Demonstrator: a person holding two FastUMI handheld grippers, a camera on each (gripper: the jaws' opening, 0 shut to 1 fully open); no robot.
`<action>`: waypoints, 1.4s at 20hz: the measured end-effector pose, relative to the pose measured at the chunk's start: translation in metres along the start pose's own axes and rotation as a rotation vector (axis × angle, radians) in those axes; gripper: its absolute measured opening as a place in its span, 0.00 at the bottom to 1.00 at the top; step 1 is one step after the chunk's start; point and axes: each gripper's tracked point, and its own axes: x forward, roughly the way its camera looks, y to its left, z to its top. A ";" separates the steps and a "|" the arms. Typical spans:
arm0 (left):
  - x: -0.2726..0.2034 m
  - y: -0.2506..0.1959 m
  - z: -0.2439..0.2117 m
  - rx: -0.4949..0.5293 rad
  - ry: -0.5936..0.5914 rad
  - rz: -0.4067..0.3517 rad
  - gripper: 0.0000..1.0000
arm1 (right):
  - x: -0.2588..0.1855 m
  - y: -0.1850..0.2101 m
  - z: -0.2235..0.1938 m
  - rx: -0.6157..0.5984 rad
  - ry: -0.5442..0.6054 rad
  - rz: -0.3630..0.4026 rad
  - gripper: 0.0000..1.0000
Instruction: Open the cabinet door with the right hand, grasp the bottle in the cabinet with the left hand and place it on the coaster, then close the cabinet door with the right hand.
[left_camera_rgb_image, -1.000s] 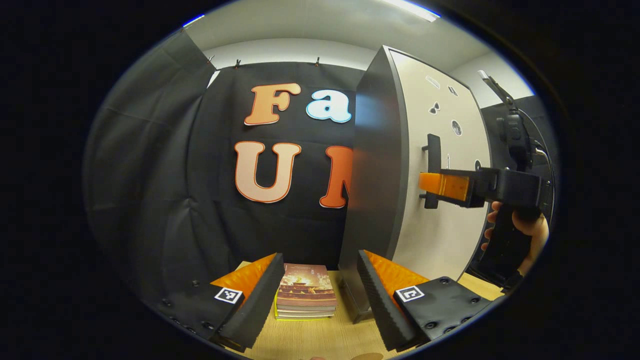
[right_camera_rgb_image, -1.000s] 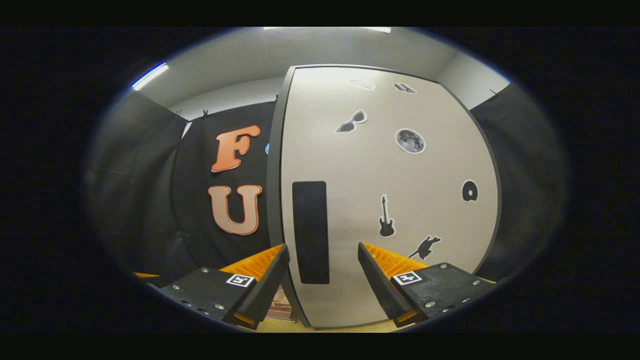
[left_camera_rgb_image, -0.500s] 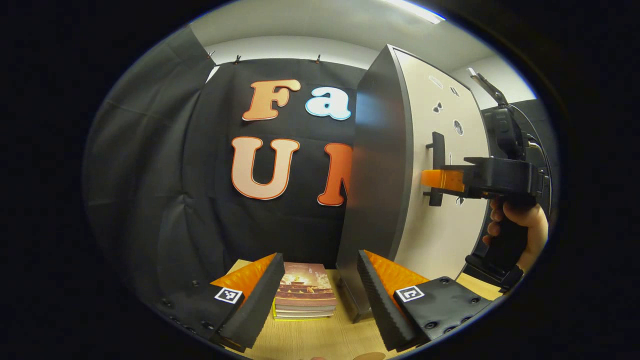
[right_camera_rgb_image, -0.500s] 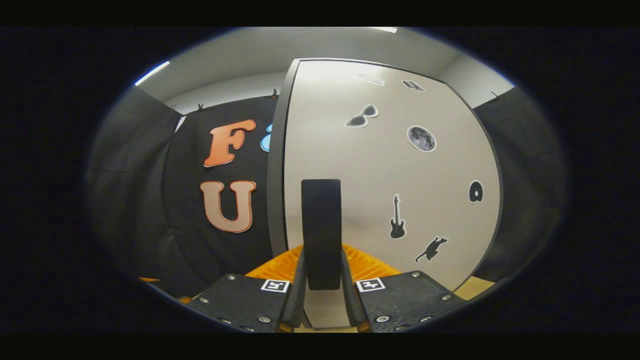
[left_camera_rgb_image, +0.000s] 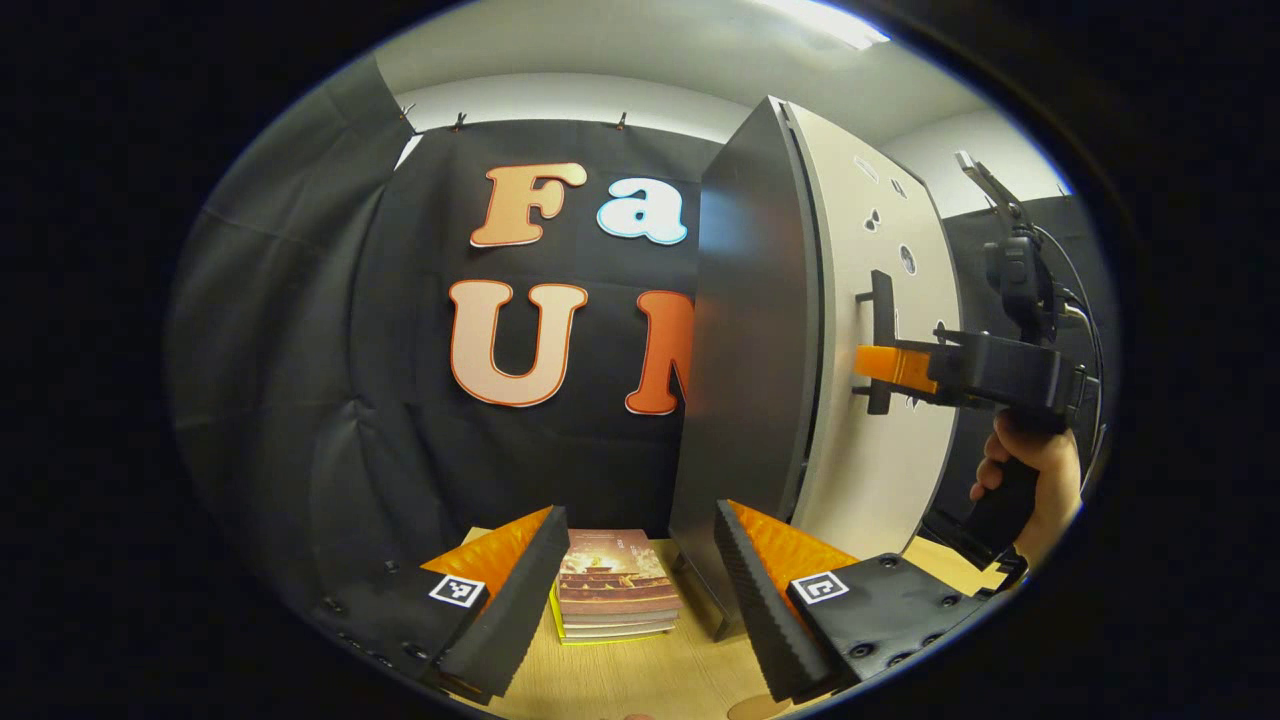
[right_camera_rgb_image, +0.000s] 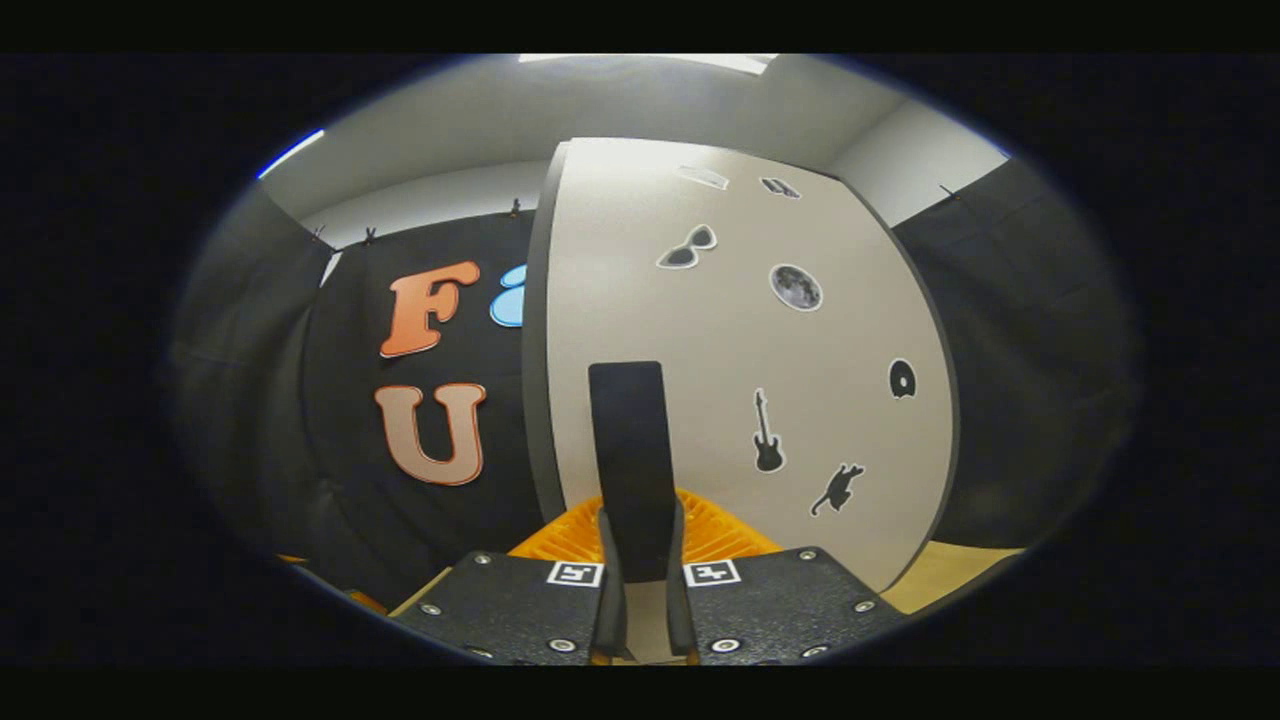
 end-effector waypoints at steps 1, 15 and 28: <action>-0.002 0.001 0.002 0.003 -0.003 0.004 0.94 | -0.003 -0.002 0.001 -0.004 -0.006 -0.007 0.12; -0.053 -0.093 -0.003 -0.040 -0.015 0.027 0.95 | -0.060 -0.032 0.019 -0.010 -0.016 0.108 0.14; -0.105 -0.215 -0.004 -0.012 -0.041 0.011 0.94 | -0.081 -0.123 0.023 -0.103 -0.010 -0.005 0.10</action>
